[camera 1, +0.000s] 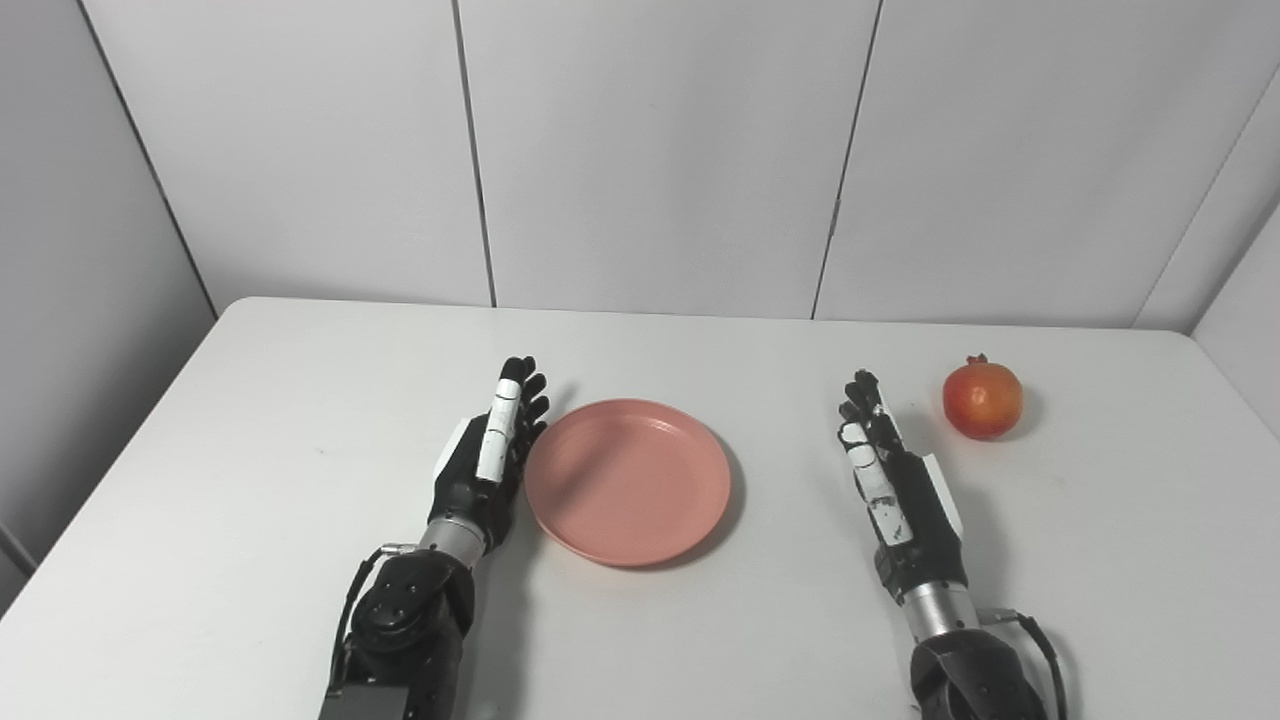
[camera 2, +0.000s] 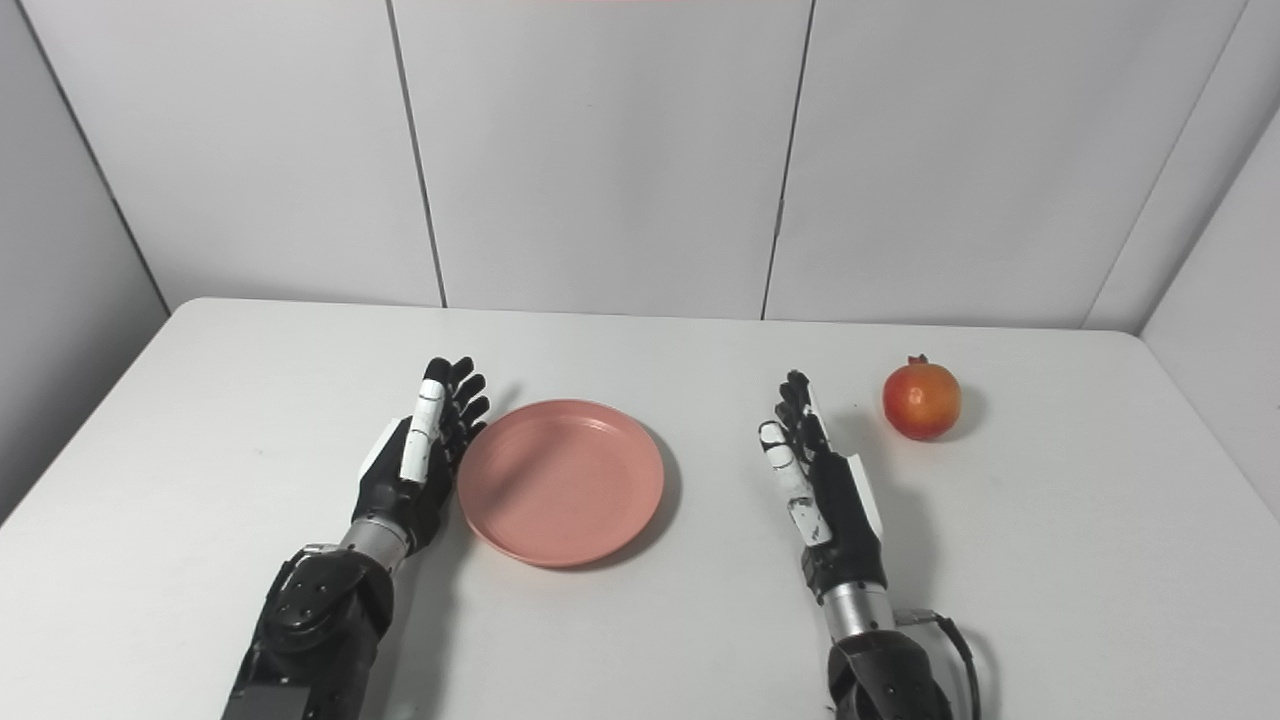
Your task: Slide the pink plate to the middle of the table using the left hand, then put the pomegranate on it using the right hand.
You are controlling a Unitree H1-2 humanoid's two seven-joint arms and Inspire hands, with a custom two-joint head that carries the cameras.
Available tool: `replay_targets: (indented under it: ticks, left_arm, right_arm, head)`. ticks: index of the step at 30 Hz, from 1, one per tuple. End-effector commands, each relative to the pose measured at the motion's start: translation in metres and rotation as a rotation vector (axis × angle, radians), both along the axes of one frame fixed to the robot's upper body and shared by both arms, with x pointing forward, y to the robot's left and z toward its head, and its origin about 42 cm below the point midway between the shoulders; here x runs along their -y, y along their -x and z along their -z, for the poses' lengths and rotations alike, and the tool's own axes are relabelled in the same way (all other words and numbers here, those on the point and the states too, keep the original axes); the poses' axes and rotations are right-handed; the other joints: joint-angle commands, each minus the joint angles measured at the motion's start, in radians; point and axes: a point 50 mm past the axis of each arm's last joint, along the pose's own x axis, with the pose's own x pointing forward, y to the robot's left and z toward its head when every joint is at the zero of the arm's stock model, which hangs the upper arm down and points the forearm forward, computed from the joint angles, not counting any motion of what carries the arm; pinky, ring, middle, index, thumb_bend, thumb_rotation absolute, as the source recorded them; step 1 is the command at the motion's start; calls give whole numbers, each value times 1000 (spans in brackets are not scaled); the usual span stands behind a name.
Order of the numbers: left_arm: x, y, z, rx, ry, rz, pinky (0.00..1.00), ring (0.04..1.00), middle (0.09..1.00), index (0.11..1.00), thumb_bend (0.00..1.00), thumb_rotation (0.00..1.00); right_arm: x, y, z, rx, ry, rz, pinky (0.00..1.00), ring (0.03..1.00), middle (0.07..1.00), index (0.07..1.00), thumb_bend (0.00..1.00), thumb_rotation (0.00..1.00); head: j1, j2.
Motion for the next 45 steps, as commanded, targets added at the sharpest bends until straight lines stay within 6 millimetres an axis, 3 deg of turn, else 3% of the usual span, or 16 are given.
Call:
replay_targets:
  ticks: [1,10,20,26,31,45]
  left_arm:
    - [6,-5,-18,80,-9,-10,1000,1000,1000,1000,727,1000]
    - [24,2,-9,131,-41,-6,1000,1000,1000,1000,682,1000]
    - [44,9,4,177,-186,-63,970,999,1000,1000,714,1000]
    - [55,10,4,217,-125,-58,1000,1000,1000,1000,657,1000]
    - [60,10,9,250,-97,-51,1000,1000,1000,1000,619,1000]
    - [63,10,14,271,-97,-20,1000,1000,1000,1000,657,1000]
  right_arm:
    - [-1,-8,-21,70,-7,-10,996,1000,1000,1000,741,851]
    - [0,-6,-21,67,-18,-5,983,990,999,1000,718,841]
    - [3,-5,-21,63,-15,-12,995,999,1000,1000,726,836]
    - [3,-4,-21,62,-16,-11,996,998,1000,1000,728,837]
    - [3,-4,-22,62,-24,-13,996,999,1000,1000,728,833]
    - [0,-5,-23,59,-26,-15,1000,997,1000,1000,742,834]
  head:
    - [3,0]
    - [9,8]
    - [15,11]
    - [15,12]
    - [11,15]
    - [-19,14]
